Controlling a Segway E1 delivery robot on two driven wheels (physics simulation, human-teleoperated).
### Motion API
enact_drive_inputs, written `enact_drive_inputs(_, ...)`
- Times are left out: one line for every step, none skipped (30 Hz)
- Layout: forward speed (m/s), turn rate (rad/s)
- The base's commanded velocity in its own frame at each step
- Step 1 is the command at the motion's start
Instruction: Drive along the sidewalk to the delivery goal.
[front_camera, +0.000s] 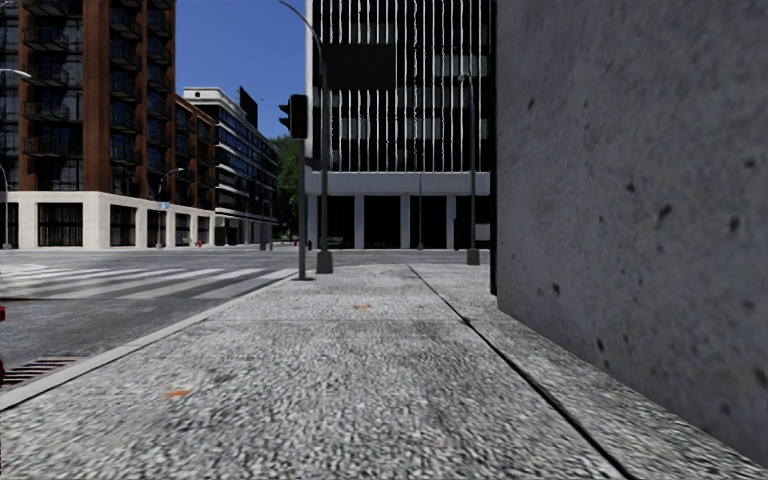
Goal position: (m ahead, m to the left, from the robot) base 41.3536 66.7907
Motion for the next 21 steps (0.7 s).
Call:
enact_drive_inputs(2.00,0.00)
enact_drive_inputs(2.00,0.00)
enact_drive_inputs(2.00,0.00)
enact_drive_inputs(2.00,0.00)
enact_drive_inputs(2.00,0.00)
enact_drive_inputs(2.00,0.00)
enact_drive_inputs(2.00,0.00)
enact_drive_inputs(2.00,0.07)
enact_drive_inputs(2.00,0.10)
enact_drive_inputs(2.00,0.10)
enact_drive_inputs(2.00,0.15)
enact_drive_inputs(2.00,0.16)
enact_drive_inputs(2.00,0.16)
enact_drive_inputs(2.00,0.16)
enact_drive_inputs(2.00,0.17)
enact_drive_inputs(2.00,0.17)
enact_drive_inputs(2.00,0.17)
enact_drive_inputs(2.00,0.16)
enact_drive_inputs(2.00,0.13)
enact_drive_inputs(2.00,0.11)
enact_drive_inputs(2.00,0.00)
